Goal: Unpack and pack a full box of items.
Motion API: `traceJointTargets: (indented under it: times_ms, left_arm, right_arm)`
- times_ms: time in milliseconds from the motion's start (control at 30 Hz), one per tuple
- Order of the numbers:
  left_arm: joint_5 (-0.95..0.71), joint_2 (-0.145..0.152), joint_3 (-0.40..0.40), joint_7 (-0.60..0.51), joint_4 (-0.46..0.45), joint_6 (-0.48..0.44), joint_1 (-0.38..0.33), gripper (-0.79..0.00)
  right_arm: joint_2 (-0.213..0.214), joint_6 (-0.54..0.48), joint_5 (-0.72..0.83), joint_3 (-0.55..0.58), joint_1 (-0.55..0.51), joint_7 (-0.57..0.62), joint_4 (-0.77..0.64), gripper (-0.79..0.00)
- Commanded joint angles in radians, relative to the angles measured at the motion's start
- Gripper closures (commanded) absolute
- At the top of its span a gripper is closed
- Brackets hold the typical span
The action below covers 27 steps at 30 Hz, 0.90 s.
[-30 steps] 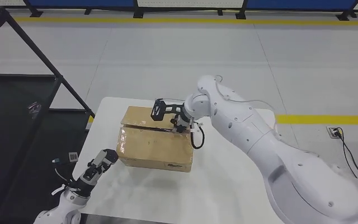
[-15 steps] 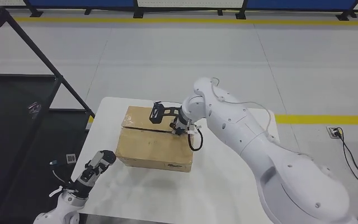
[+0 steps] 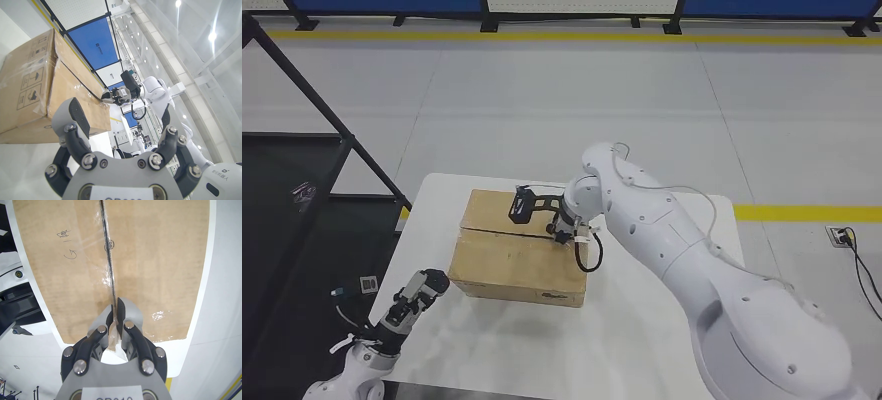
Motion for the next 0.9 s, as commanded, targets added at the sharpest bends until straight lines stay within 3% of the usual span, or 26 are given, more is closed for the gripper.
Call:
traceJointTargets:
  times_ms: [0, 533, 633, 867]
  left_arm:
    - [0.001, -0.001, 0.001, 0.001, -0.001, 0.000, 0.001, -0.785]
    - [0.003, -0.004, 0.002, 0.005, -0.004, -0.002, 0.002, -0.785]
    - [0.004, -0.005, -0.001, 0.005, -0.005, 0.002, 0.000, -0.785]
    - [-0.019, -0.005, -0.018, 0.026, -0.010, 0.051, -0.024, -0.785]
  right_arm:
    - [-0.003, -0.009, -0.005, 0.000, 0.001, -0.009, 0.008, 0.000]
    - [0.005, -0.149, -0.034, 0.003, 0.032, -0.149, 0.027, 0.000]
    - [0.013, -0.197, -0.050, 0.000, 0.030, -0.197, 0.027, 0.000]
    - [0.051, -0.198, -0.023, 0.000, 0.023, -0.198, -0.050, 0.000]
